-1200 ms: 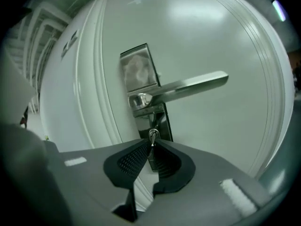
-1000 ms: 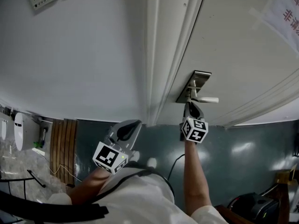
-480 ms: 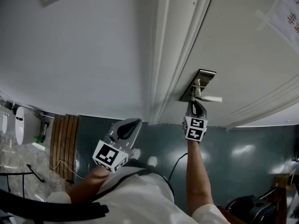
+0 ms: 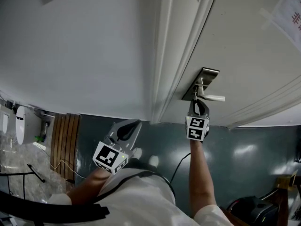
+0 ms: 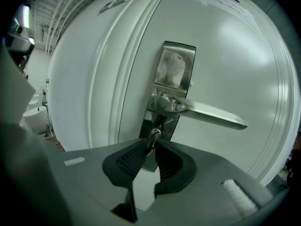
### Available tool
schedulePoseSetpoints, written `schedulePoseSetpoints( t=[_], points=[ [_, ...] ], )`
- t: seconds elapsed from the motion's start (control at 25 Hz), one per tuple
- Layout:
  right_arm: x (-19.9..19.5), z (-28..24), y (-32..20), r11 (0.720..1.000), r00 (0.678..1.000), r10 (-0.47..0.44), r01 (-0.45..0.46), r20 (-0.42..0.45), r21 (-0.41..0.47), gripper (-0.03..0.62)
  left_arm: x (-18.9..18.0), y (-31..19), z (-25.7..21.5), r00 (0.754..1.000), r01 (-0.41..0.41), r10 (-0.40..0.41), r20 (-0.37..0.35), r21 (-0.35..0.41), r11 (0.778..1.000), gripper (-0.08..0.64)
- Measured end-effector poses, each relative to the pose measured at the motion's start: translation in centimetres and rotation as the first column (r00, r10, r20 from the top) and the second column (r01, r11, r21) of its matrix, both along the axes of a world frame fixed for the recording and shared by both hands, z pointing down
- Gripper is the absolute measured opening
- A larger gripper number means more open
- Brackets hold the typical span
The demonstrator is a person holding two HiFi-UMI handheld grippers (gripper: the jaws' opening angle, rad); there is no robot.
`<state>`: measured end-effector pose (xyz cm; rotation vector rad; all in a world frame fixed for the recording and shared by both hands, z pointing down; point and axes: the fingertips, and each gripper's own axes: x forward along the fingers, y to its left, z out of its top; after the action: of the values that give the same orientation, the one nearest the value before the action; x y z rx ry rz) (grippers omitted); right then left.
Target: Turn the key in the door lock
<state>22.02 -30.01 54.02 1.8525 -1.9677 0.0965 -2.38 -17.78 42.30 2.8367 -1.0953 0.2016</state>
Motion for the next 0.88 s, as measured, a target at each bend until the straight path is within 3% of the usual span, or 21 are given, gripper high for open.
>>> schedulePoseSetpoints(
  t=[0.36,0.52,0.76,0.88],
  points=[
    [-0.43,0.15,-0.06,0.999,0.98,-0.045,0.043,-0.195,-0.012,0.063,-0.28,-0.37,0.04,1.0,-0.008,0.008,0.003,0.007,1.0,0.003],
    [-0.62,0.51,-0.08,0.996,0.948,-0.084,0.08,-0.307,-0.026,0.046,-0.24,-0.55,-0.11,1.0,-0.012,0.012,-0.002,0.009,1.0,0.003],
    [-0.87,0.63,0.08,0.991,0.904,-0.133,0.123,-0.405,-0.05,0.051,-0.7,-0.52,-0.2,1.0,-0.002,0.002,-0.004,0.01,1.0,0.003],
    [-0.99,0.7,0.16,0.985,0.853,-0.175,0.158,-0.492,-0.076,0.054,-0.76,-0.49,-0.18,1.0,-0.004,0.004,-0.003,0.011,1.0,0.003]
  ],
)
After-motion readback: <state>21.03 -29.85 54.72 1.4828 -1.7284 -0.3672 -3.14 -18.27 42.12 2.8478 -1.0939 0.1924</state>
